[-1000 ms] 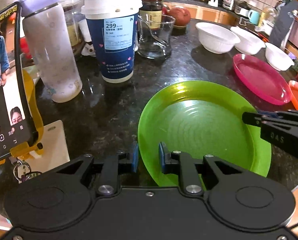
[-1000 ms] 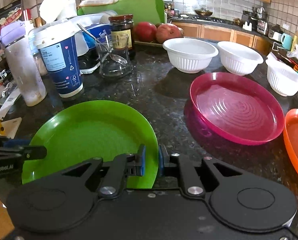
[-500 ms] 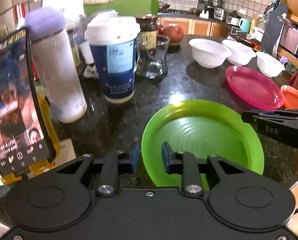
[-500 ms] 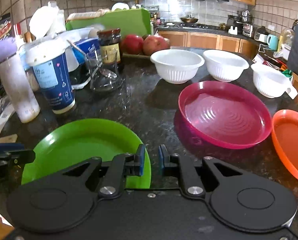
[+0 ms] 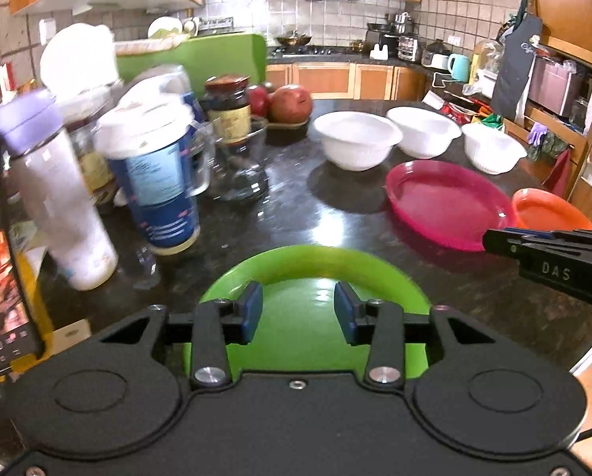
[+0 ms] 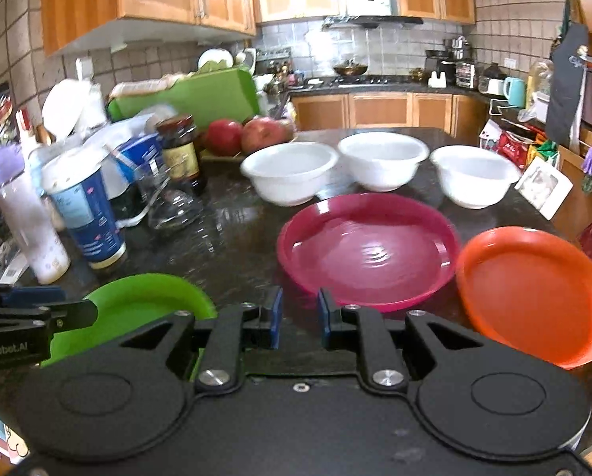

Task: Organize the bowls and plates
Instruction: 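Release the green plate and move the left tool to the orange plate, then grasp the orange plate rim with the left tool and lift it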

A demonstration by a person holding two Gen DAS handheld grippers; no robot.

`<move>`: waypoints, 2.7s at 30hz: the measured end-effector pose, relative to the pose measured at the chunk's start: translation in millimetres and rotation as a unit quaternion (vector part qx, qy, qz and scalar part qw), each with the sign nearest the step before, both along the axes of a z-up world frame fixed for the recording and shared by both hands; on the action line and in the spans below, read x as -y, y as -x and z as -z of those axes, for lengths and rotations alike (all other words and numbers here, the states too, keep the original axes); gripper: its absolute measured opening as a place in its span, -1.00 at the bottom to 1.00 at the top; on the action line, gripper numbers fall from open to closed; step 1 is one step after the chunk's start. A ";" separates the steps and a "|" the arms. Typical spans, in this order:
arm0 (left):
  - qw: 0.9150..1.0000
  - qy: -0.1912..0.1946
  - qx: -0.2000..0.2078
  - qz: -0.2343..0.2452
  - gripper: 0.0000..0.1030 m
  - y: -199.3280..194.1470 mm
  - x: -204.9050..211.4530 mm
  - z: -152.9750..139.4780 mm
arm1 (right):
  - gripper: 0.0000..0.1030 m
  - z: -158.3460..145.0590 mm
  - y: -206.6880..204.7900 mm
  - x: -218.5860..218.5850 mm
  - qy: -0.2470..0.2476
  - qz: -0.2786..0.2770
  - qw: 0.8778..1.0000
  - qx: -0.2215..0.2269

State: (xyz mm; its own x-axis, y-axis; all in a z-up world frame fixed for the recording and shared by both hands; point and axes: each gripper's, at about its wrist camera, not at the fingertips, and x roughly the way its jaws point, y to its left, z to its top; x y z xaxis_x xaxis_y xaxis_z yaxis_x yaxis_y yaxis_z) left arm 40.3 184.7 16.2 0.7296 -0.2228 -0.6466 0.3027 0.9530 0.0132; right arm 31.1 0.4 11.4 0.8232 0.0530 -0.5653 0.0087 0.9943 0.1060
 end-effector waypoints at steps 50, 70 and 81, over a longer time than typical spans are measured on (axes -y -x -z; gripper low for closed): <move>0.991 0.004 -0.132 0.000 -0.32 -44.5 270.3 44.7 | -0.43 49.0 -64.1 300.1 -0.008 -0.028 0.998 -0.061; 0.992 0.012 -0.128 -0.012 -0.60 -40.5 268.2 41.0 | -0.65 48.1 -59.3 298.0 -0.008 -0.022 0.998 -0.067; 0.996 0.002 -0.085 -0.013 -0.60 -24.9 257.4 28.1 | -0.65 38.0 -40.6 280.2 -0.012 -0.018 0.999 -0.041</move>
State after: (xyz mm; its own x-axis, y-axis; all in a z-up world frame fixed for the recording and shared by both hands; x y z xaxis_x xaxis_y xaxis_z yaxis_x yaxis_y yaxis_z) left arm 65.2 -72.8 -12.0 0.6156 -0.2090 -0.7598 0.2761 0.9603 -0.0405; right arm 71.7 -279.8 -26.7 0.7720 0.0959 -0.6283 -0.0172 0.9913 0.1302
